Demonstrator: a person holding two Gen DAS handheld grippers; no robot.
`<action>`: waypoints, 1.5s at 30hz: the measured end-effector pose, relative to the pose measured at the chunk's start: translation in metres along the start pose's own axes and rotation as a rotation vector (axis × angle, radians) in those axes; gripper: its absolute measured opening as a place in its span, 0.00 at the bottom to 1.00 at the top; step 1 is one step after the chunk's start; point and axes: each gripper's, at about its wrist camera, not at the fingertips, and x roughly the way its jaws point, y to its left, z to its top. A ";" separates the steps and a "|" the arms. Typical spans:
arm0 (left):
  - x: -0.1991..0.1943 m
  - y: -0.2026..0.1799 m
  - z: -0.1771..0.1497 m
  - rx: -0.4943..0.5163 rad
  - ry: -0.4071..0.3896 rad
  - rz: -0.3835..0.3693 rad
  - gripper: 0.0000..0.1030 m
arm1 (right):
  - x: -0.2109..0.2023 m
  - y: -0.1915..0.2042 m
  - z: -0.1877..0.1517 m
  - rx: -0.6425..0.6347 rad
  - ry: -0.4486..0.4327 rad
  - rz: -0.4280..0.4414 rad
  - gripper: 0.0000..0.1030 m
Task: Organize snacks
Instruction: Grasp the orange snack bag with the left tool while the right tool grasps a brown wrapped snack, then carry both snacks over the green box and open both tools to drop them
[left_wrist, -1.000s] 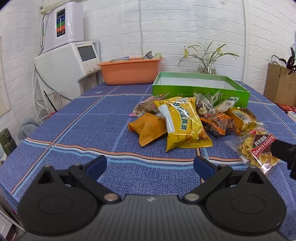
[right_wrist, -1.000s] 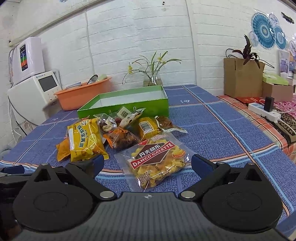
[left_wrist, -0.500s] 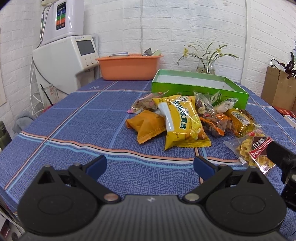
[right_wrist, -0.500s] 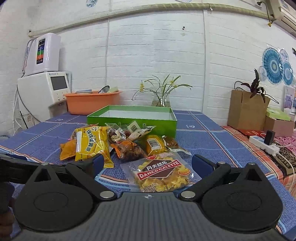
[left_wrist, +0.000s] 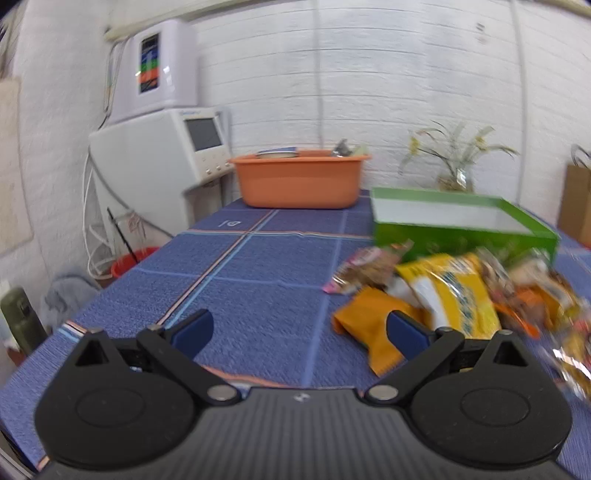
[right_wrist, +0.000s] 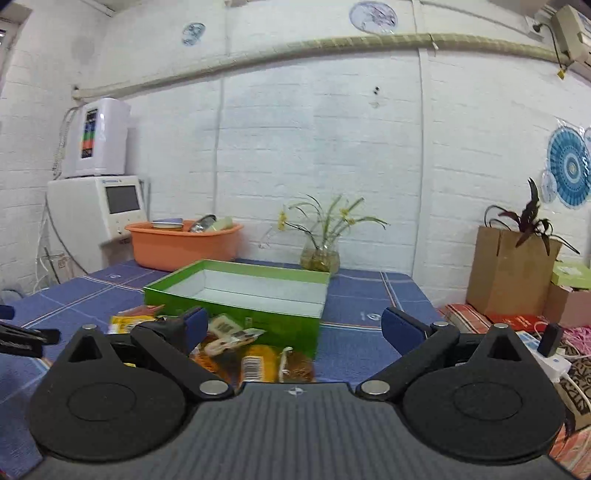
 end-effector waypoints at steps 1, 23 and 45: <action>0.011 0.005 0.006 -0.024 0.024 0.000 0.96 | 0.012 -0.012 0.001 0.027 0.026 -0.011 1.00; 0.092 -0.053 0.001 0.056 0.287 -0.112 0.95 | 0.159 -0.043 -0.042 0.150 0.456 0.160 0.78; -0.004 -0.011 0.013 0.026 0.132 -0.171 0.65 | 0.084 -0.034 -0.016 0.163 0.303 0.145 0.71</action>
